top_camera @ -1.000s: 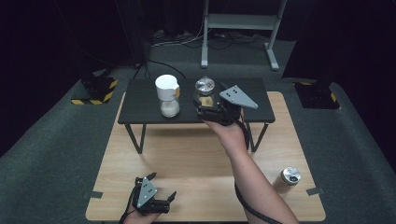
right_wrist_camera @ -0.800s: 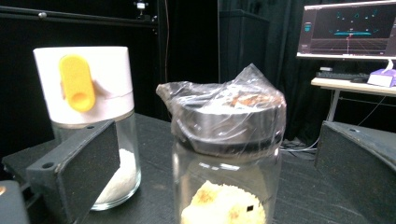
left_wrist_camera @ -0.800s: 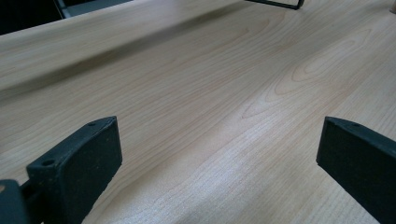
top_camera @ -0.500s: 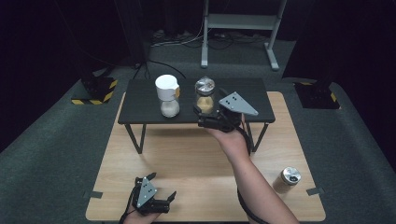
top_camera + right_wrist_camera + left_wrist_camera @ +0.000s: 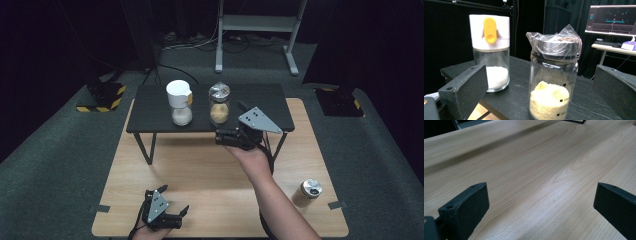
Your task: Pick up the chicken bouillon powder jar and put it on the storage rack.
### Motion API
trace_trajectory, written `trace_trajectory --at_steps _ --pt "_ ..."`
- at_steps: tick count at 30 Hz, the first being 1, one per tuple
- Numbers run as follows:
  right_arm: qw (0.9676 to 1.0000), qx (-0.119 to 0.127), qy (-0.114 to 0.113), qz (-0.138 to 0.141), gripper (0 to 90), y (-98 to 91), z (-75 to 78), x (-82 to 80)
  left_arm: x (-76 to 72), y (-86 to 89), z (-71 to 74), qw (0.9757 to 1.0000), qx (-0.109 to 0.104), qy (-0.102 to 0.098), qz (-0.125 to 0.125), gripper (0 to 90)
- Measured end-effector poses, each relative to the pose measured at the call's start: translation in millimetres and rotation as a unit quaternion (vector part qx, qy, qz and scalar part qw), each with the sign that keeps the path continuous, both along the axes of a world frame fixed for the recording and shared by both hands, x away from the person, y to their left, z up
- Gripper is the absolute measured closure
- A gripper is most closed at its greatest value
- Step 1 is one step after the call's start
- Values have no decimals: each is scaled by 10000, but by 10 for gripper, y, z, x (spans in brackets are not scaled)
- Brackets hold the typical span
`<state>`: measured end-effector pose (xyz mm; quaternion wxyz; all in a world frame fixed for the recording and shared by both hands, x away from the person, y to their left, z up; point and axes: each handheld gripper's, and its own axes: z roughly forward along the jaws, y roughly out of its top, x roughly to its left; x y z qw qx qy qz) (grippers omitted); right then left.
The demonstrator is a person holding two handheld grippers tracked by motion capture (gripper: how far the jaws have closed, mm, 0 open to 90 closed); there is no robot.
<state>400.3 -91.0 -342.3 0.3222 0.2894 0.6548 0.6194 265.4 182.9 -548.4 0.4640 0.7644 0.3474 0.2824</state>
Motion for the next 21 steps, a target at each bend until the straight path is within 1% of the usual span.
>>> trace_trajectory --at_steps 6,9,14,21 --pt "10000 -24 0 20 0 -37 -27 -93 0 -6 -1 10000 21 2 -13 4" --pt "9999 -132 -27 -14 0 -52 -53 -144 -1 -6 -1 10000 16 -2 -7 4" --pt "9999 -162 -20 -16 0 -91 -93 -214 0 -6 -1 10000 19 1 -12 4" --pt "9996 -275 6 -50 0 -148 -160 -284 1 -7 -1 10000 24 3 -19 4"
